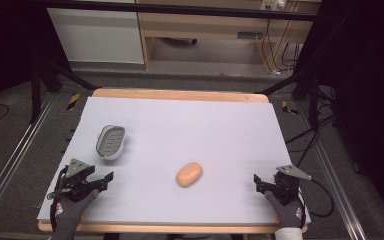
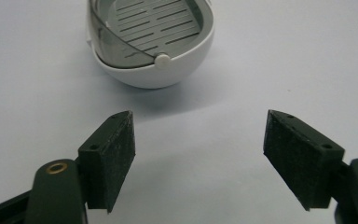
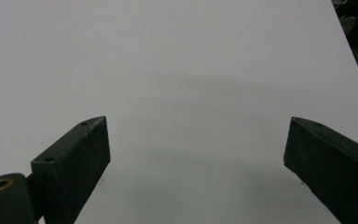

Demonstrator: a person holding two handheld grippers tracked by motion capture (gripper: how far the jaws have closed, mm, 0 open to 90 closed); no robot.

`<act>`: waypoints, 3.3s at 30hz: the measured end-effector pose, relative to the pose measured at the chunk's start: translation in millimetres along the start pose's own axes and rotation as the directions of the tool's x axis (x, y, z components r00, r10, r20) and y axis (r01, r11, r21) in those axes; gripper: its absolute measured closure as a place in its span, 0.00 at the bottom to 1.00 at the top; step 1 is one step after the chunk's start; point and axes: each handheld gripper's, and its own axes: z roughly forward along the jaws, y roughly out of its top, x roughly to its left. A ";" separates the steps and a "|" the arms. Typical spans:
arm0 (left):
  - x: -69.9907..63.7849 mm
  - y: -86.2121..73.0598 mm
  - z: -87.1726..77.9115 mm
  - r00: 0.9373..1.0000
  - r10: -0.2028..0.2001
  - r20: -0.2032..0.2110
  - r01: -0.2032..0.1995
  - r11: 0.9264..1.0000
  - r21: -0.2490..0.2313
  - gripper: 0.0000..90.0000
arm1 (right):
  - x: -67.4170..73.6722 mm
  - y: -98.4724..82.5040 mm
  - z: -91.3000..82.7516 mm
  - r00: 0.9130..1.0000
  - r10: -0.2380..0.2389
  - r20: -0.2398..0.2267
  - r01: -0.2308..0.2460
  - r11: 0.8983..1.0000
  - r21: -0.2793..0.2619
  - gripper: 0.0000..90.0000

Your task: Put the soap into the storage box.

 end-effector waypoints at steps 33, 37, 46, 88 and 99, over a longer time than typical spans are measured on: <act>-46.1 11.7 2.0 0.992 0.090 0.093 -0.088 0.996 -0.027 0.28 | 5.4 -0.1 -5.3 1.000 -0.017 0.016 0.017 0.999 -0.027 0.07; -49.6 15.3 2.4 0.990 0.098 0.100 -0.095 0.995 -0.031 0.28 | 5.6 -0.3 -4.6 1.000 -0.019 0.016 0.019 1.000 -0.024 0.07; -60.3 24.5 2.5 0.986 0.121 0.119 -0.117 0.992 -0.044 0.28 | 6.0 0.0 -5.3 1.000 -0.012 0.015 0.013 1.000 -0.024 0.07; -146.1 83.3 43.7 0.938 0.251 0.240 -0.247 0.968 -0.047 0.27 | 10.6 1.0 -2.2 1.000 -0.026 -0.008 0.026 1.000 -0.006 0.07; -163.0 84.2 62.0 0.926 0.278 0.254 -0.286 0.958 -0.007 0.26 | 11.3 1.0 -1.4 1.000 -0.027 -0.011 0.027 1.000 0.000 0.07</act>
